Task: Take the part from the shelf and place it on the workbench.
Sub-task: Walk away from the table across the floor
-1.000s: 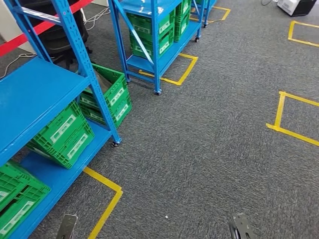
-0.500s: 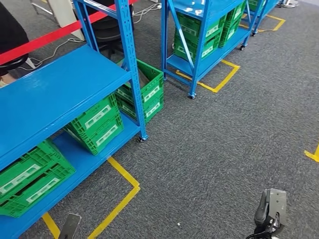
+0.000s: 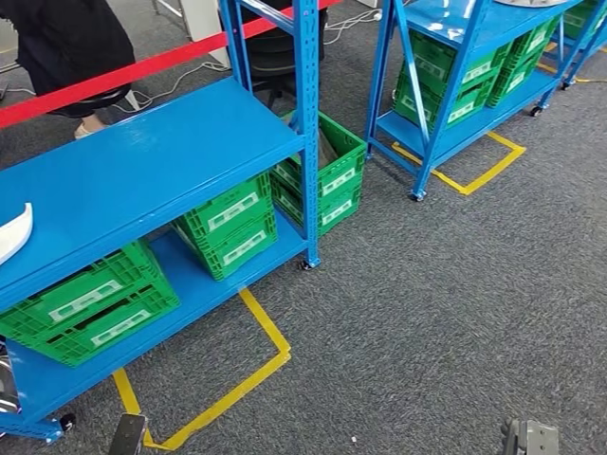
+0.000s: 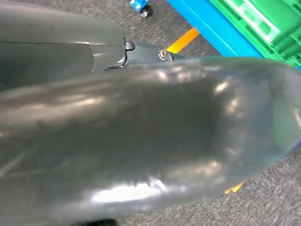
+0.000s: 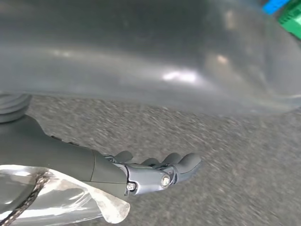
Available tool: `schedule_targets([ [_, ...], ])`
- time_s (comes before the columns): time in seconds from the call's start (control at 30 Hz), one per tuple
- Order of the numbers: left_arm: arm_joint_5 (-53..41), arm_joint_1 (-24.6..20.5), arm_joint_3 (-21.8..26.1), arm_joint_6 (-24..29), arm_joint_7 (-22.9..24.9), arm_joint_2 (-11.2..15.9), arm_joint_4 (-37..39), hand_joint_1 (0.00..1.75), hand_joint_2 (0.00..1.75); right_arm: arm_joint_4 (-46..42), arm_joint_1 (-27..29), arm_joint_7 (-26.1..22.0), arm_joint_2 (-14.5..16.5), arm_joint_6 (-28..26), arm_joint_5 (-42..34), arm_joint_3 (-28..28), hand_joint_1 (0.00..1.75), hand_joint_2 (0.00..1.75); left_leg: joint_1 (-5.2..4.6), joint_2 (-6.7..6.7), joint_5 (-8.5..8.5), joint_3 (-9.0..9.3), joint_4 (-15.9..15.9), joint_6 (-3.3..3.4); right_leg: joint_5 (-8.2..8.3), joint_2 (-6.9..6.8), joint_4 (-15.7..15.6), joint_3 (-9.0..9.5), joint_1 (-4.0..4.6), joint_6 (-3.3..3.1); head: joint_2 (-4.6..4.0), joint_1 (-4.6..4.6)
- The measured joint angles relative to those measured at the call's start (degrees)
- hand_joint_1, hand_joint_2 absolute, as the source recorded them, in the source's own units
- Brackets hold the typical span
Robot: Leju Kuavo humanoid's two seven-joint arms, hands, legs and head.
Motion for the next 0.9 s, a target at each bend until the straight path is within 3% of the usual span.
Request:
schedule_targets([
  [0.03, 0.0, 0.1, 0.3, -0.1, 0.1, -0.1, -0.2, 0.00, 0.00, 0.2, 0.4, 0.1, 0.0, 0.3, -0.4, -0.1, 0.00, 0.00, -0.25, 0.34, -0.30, 0.28, -0.7, 0.32, -0.17, -0.51, 0.0, 0.16, 0.08, 0.33, 0.00, -0.02],
  [0.1, -0.1, 0.4, 0.8, -0.1, 0.1, -0.3, -0.4, 0.00, 0.00, 0.4, 0.6, 0.4, 0.0, 0.6, -0.8, -0.3, 0.00, 0.00, -0.21, -0.62, -0.24, 0.34, -1.2, 0.94, -0.45, -1.23, -0.1, 0.50, -0.01, 0.92, 0.00, -0.07],
  [0.17, -0.2, 0.7, 1.1, -0.1, 0.1, -0.6, -0.7, 0.00, 0.00, 0.5, 0.6, 0.7, 0.0, 0.6, -0.7, -0.4, 0.00, 0.00, 0.15, -1.81, 0.02, 0.73, -1.8, 1.56, -1.83, 1.07, 1.7, -0.16, -0.22, 1.42, -0.01, 0.18],
  [0.23, -0.2, 0.5, 1.3, -0.1, 0.1, -0.9, -1.0, 0.00, 0.00, 0.8, 0.9, 0.9, 0.0, 0.6, -0.7, -0.5, 0.00, 0.00, 0.41, -3.13, 0.06, 0.95, -2.1, 2.00, -4.95, 4.72, 8.0, -3.39, -0.36, 1.74, -0.01, 0.55],
  [0.3, -0.2, 0.4, 1.5, -0.1, 0.1, -1.0, -1.1, 0.00, 0.00, 1.1, 1.2, 1.0, 0.0, 0.5, -0.6, -0.7, 0.00, 0.00, 0.45, -4.67, -0.04, 1.02, -2.1, 2.14, -7.10, 6.04, 15.1, -7.59, -0.42, 1.91, 0.00, 0.59],
  [0.33, -0.2, 0.5, 1.5, -0.1, 0.1, -1.1, -1.1, 0.00, 0.00, 1.3, 1.3, 1.1, 0.0, 0.5, -0.5, -0.7, 0.00, 0.00, 0.47, -5.48, -0.12, 1.14, -2.1, 2.11, -6.63, 6.21, 16.3, -8.70, -0.46, 1.98, 0.00, 0.58],
  [0.37, -0.2, 0.6, 1.6, -0.1, 0.1, -1.2, -1.2, 0.00, 0.00, 1.4, 1.3, 1.1, 0.0, 0.4, -0.4, -0.8, 0.00, 0.00, 0.53, -6.36, -0.24, 1.34, -2.0, 1.98, -4.94, 6.36, 15.2, -8.66, -0.54, 2.05, 0.00, 0.58],
  [0.4, -0.2, 0.7, 1.6, -0.1, 0.1, -1.3, -1.2, 0.00, 0.00, 1.5, 1.3, 1.1, 0.0, 0.3, -0.4, -0.9, 0.00, 0.00, 0.64, -7.21, -0.42, 1.59, -2.0, 1.77, -2.48, 6.76, 12.1, -7.60, -0.68, 2.15, 0.00, 0.58],
  [0.47, -0.2, 0.7, 1.7, -0.1, 0.1, -1.4, -1.3, 0.00, 0.00, 1.7, 1.3, 1.1, 0.0, 0.3, -0.2, -1.0, 0.00, 0.00, 0.76, -8.85, -0.94, 1.77, -1.5, 1.10, 1.07, 9.30, 4.7, -4.49, -1.16, 2.35, 0.00, 0.63],
  [0.53, -0.3, 0.7, 1.9, 0.0, 0.1, -1.4, -1.5, 0.00, 0.00, 1.9, 1.3, 1.1, 0.0, 0.2, -0.1, -1.0, 0.00, 0.00, 0.80, -10.34, -1.19, 1.43, -1.1, 0.37, 1.33, 10.99, 1.5, -2.76, -1.34, 2.05, 0.00, 0.63],
  [0.6, -0.4, 1.0, 2.1, 0.1, 0.1, -1.4, -1.6, 0.00, 0.00, 2.1, 1.3, 1.0, 0.0, 0.2, 0.2, -1.0, 0.00, 0.00, 0.93, -11.48, -1.19, 1.14, -1.0, -0.15, 0.99, 9.93, 1.4, -2.29, -1.24, 1.32, 0.00, 0.61],
  [0.63, -0.5, 1.1, 2.1, 0.1, 0.1, -1.4, -1.7, 0.00, 0.00, 2.1, 1.2, 1.0, 0.0, 0.1, 0.3, -1.0, 0.00, 0.00, 0.91, -10.79, -1.41, 1.01, -0.7, -0.40, 0.91, 9.28, 1.4, -2.10, -1.24, 0.95, 0.00, 0.56],
  [0.67, -0.6, 1.2, 2.1, 0.1, 0.1, -1.4, -1.7, 0.00, 0.00, 2.1, 1.2, 0.9, 0.1, 0.1, 0.5, -1.1, 0.00, 0.00, 0.84, -9.31, -2.06, 0.48, 0.6, -0.64, 0.79, 8.55, 1.3, -1.85, -1.24, 0.58, 0.00, 0.38],
  [0.73, -0.8, 1.1, 2.2, 0.2, 0.2, -1.4, -1.9, 0.00, 0.00, 2.1, 1.3, 0.8, 0.1, 0.0, 0.7, -1.2, 0.00, 0.00, 0.70, -5.47, -4.67, -2.42, 6.4, -1.06, 0.37, 6.90, 1.2, -1.30, -1.01, -0.11, 0.00, 0.08],
  [0.8, -0.8, 1.0, 2.4, 0.3, 0.3, -1.4, -2.0, 0.00, 0.00, 2.1, 1.4, 0.8, 0.1, -0.1, 0.9, -1.3, 0.00, 0.00, 0.73, -4.06, -7.12, -6.51, 13.8, -1.14, -0.21, 5.14, 1.2, -0.78, -0.68, -0.46, 0.00, -0.02],
  [0.83, -0.9, 1.1, 2.4, 0.4, 0.3, -1.4, -2.1, 0.00, 0.00, 2.1, 1.4, 0.9, 0.1, -0.1, 1.0, -1.3, 0.00, 0.00, 0.72, -3.94, -7.04, -7.61, 15.5, -1.02, -0.55, 4.38, 1.2, -0.52, -0.55, -0.51, 0.00, -0.03],
  [0.87, -1.0, 1.3, 2.4, 0.4, 0.4, -1.4, -2.1, 0.00, 0.00, 2.0, 1.4, 1.1, 0.1, -0.2, 1.2, -1.3, 0.00, 0.00, 0.64, -3.85, -5.91, -7.74, 15.2, -0.76, -0.92, 3.61, 1.2, -0.20, -0.40, -0.55, 0.00, -0.05],
  [0.9, -1.1, 1.4, 2.4, 0.5, 0.5, -1.4, -2.1, 0.00, 0.00, 1.9, 1.4, 1.2, 0.1, -0.2, 1.4, -1.3, 0.00, 0.00, 0.48, -3.56, -3.88, -6.75, 12.7, -0.31, -1.34, 2.88, 1.2, 0.22, -0.23, -0.58, 0.00, -0.04],
])
